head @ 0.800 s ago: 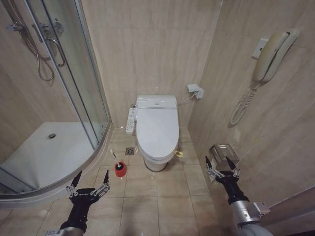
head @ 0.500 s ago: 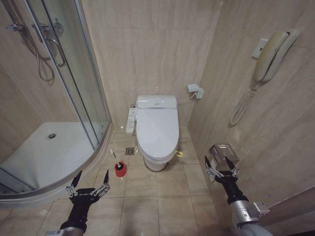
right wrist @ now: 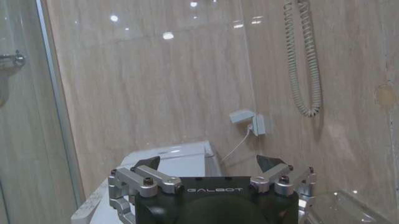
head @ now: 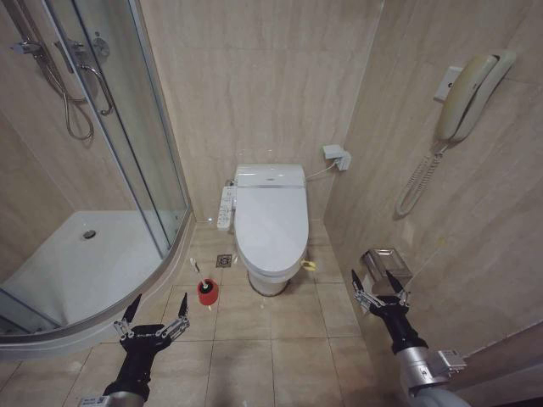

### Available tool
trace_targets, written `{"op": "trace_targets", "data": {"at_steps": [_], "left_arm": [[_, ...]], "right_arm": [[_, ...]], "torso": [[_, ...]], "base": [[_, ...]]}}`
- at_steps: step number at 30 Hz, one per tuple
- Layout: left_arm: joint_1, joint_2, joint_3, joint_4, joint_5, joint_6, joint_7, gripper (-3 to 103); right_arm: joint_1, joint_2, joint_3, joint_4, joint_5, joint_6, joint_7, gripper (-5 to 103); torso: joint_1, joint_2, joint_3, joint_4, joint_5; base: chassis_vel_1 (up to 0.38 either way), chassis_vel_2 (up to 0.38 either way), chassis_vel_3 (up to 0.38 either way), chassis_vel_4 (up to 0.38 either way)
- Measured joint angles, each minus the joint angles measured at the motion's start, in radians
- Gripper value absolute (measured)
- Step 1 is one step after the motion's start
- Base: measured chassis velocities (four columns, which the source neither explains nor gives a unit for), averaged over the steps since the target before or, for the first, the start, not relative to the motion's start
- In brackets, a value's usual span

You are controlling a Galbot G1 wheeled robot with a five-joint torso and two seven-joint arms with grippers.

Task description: Open the toilet lid, clean the toilet bowl with a toilet brush, close the toilet lid, and flush.

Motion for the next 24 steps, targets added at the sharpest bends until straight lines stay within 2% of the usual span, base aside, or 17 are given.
{"op": "trace_targets", "data": {"at_steps": [10, 18, 24], "left_arm": [[0.0, 0.0, 0.0, 0.0, 0.0, 0.0, 0.0, 100], [0.0, 0.0, 0.0, 0.0, 0.0, 0.0, 0.0, 100], [0.0, 0.0, 0.0, 0.0, 0.0, 0.0, 0.0, 100]], "right_arm": [[0.003, 0.0, 0.003, -0.001, 0.015, 0.011, -0.003, 100], [0.007, -0.002, 0.006, -0.005, 0.018, 0.028, -0.004, 100], [0.011, -0.006, 0.015, -0.009, 0.018, 0.038, -0.002, 100]], "torso": [[0.0, 0.0, 0.0, -0.0001, -0.0001], [0.001, 0.0, 0.0, 0.0004, -0.0001], [0.0, 0.0, 0.0, -0.0003, 0.0]], "base": [[-0.018, 0.012, 0.017, -0.026], [-0.114, 0.116, 0.111, -0.098], [-0.02, 0.012, 0.021, -0.023]]}}
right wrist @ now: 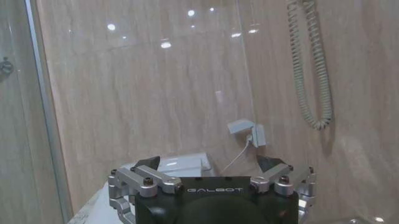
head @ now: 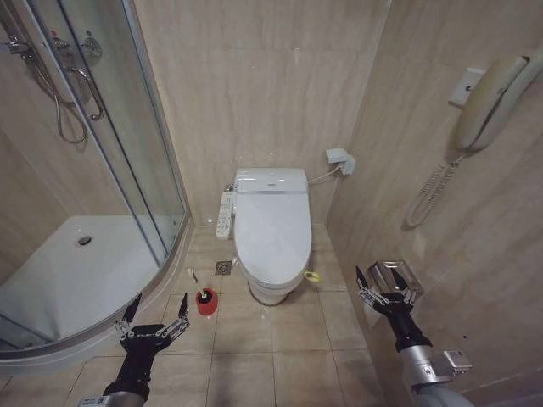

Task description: Open the toilet lid, clean the toilet bowl with a toilet brush, close the toilet lid, and flush.

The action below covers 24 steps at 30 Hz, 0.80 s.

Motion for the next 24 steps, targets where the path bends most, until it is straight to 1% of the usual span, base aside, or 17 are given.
{"op": "trace_targets", "data": {"at_steps": [4, 8, 12, 20, 22, 24], "left_arm": [[0.0, 0.0, 0.0, 0.0, 0.0, 0.0, 0.0, 100], [0.0, 0.0, 0.0, 0.0, 0.0, 0.0, 0.0, 100], [0.0, 0.0, 0.0, 0.0, 0.0, 0.0, 0.0, 100], [0.0, 0.0, 0.0, 0.0, 0.0, 0.0, 0.0, 100], [0.0, 0.0, 0.0, 0.0, 0.0, 0.0, 0.0, 100], [0.0, 0.0, 0.0, 0.0, 0.0, 0.0, 0.0, 100]], "right_arm": [[0.008, -0.001, 0.0, 0.0, 0.004, 0.004, 0.008, 100], [0.013, -0.002, -0.001, -0.002, 0.009, 0.004, 0.012, 100], [0.016, -0.003, -0.001, -0.006, 0.009, 0.004, 0.012, 100], [0.021, -0.002, -0.003, -0.014, 0.007, 0.006, 0.011, 100], [0.027, -0.002, -0.004, -0.017, 0.004, 0.01, 0.014, 100], [0.03, -0.004, -0.004, -0.019, 0.0, 0.012, 0.014, 100]], "torso": [[0.0, 0.0, 0.0, 0.0004, 0.0], [0.0, 0.0, 0.0, 0.0004, 0.0], [0.0, 0.0, 0.0, 0.0003, -0.0001], [0.0, 0.0, 0.0, 0.0002, 0.0], [0.001, 0.0, 0.0, 0.0008, 0.0001], [0.002, 0.0, 0.001, 0.0004, -0.0002]], "base": [[0.0, 0.0, 0.0, 0.0], [0.0, 0.0, 0.0, 0.0], [-0.083, 0.072, 0.08, -0.093], [-0.161, 0.165, 0.163, -0.167], [-0.17, 0.196, 0.196, -0.176], [-0.137, 0.174, 0.126, -0.13]]}}
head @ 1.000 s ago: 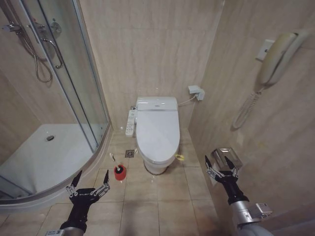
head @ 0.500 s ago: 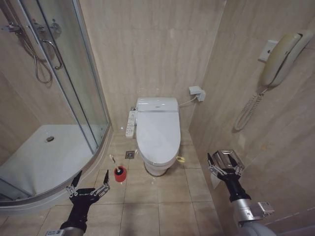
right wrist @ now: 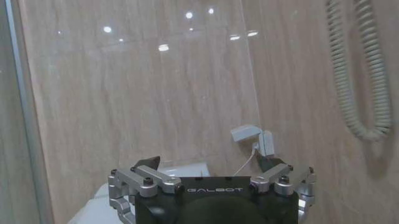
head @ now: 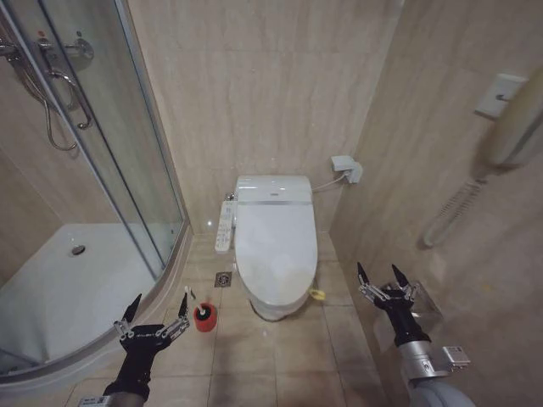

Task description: Open the toilet lid, clean the toilet bowl with a toilet brush, close the toilet lid, and flush.

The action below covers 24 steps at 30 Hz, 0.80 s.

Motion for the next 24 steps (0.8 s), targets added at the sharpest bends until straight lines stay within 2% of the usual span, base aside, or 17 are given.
{"op": "trace_targets", "data": {"at_steps": [16, 24], "left_arm": [[0.0, 0.0, 0.0, 0.0, 0.0, 0.0, 0.0, 100], [0.0, 0.0, 0.0, 0.0, 0.0, 0.0, 0.0, 100]], "right_arm": [[0.018, -0.001, -0.004, -0.02, -0.002, 0.01, 0.013, 100], [0.037, -0.007, 0.001, -0.038, -0.043, 0.03, 0.043, 100]], "torso": [[-0.002, 0.001, -0.001, -0.0002, 0.0002], [0.0, 0.0, 0.0, 0.0003, 0.0002]], "base": [[-0.022, 0.029, 0.014, -0.018], [-0.136, 0.147, 0.155, -0.148]]}}
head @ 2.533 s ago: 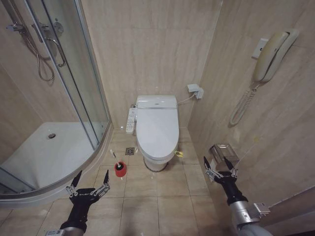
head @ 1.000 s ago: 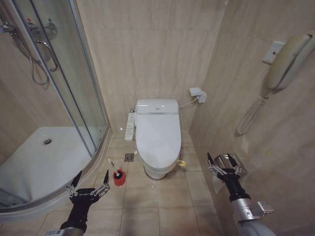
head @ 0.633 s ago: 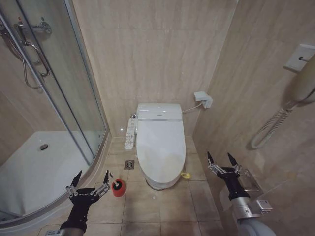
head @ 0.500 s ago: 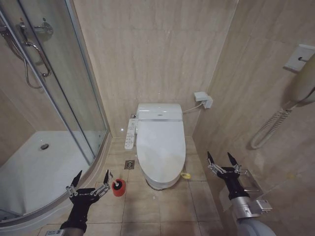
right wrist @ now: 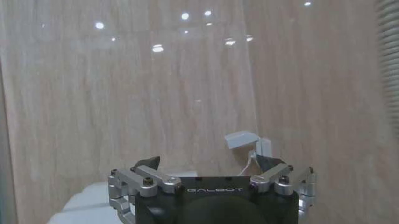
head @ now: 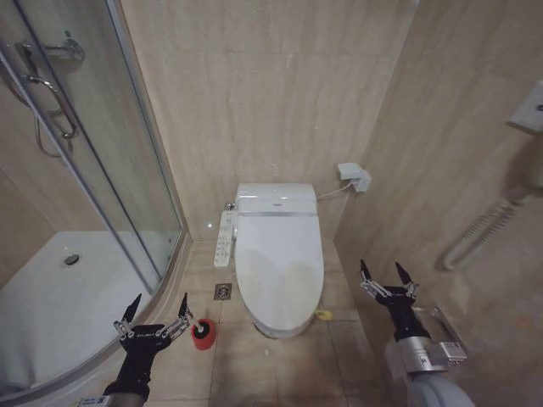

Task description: Open the toilet lid, clean the toilet bowl with a toilet brush, close the toilet lid, and flush.

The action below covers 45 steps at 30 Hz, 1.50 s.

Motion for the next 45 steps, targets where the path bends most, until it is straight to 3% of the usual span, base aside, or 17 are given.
{"op": "trace_targets", "data": {"at_steps": [9, 21, 45], "left_arm": [[0.0, 0.0, 0.0, 0.0, 0.0, 0.0, 0.0, 100], [0.0, 0.0, 0.0, 0.0, 0.0, 0.0, 0.0, 100], [0.0, 0.0, 0.0, 0.0, 0.0, 0.0, 0.0, 100]], "right_arm": [[-0.004, -0.018, 0.001, -0.015, -0.091, -0.007, 0.001, 100], [-0.01, -0.018, -0.037, -0.088, -0.11, 0.014, -0.016, 100], [0.088, -0.041, -0.081, -0.467, -0.254, 0.094, -0.034, 100]], "torso": [[-0.002, 0.001, -0.001, -0.0007, 0.0002], [-0.001, 0.0, 0.0, -0.0004, 0.0], [-0.001, 0.0, 0.0, -0.0005, 0.0001]], "base": [[-0.024, 0.005, 0.012, -0.007], [0.012, -0.008, -0.008, 0.012], [0.0, 0.0, 0.0, 0.0]]}}
